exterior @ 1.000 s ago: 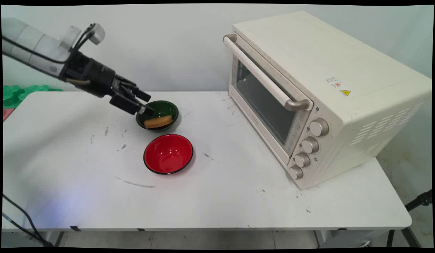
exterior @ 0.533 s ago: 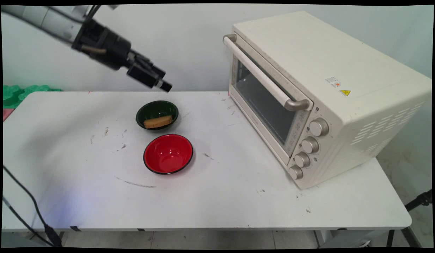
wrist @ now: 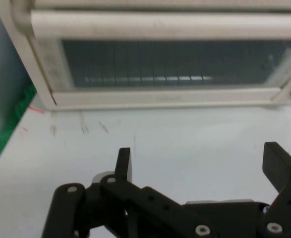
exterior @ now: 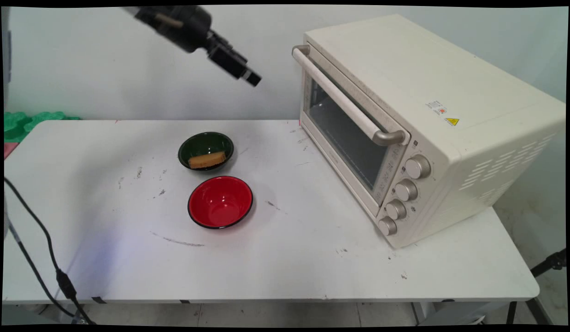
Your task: Open the oven
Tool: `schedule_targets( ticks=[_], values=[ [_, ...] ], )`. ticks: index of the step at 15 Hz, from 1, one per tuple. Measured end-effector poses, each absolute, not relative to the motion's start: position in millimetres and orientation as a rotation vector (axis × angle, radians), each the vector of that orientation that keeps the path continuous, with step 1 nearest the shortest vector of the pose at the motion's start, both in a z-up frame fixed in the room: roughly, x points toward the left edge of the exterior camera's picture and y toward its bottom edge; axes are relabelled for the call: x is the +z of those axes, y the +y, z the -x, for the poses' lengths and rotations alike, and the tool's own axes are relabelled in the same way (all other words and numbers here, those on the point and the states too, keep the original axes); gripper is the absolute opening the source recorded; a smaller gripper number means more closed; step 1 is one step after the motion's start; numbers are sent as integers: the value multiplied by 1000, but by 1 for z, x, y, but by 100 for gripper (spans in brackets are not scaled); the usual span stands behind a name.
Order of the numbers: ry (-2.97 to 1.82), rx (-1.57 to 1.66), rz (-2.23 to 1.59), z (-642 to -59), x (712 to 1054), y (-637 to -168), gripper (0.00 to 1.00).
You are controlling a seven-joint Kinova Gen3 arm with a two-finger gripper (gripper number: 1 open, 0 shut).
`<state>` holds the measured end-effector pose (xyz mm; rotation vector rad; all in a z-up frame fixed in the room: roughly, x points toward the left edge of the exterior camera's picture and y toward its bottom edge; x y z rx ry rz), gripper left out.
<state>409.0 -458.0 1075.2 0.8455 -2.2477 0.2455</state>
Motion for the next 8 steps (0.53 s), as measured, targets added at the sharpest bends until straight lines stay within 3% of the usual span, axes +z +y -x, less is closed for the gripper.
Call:
schedule_targets(
  ticks=[8],
  values=[
    [-2244, 300, -835, -353, 1100, -505, 100]
  ],
)
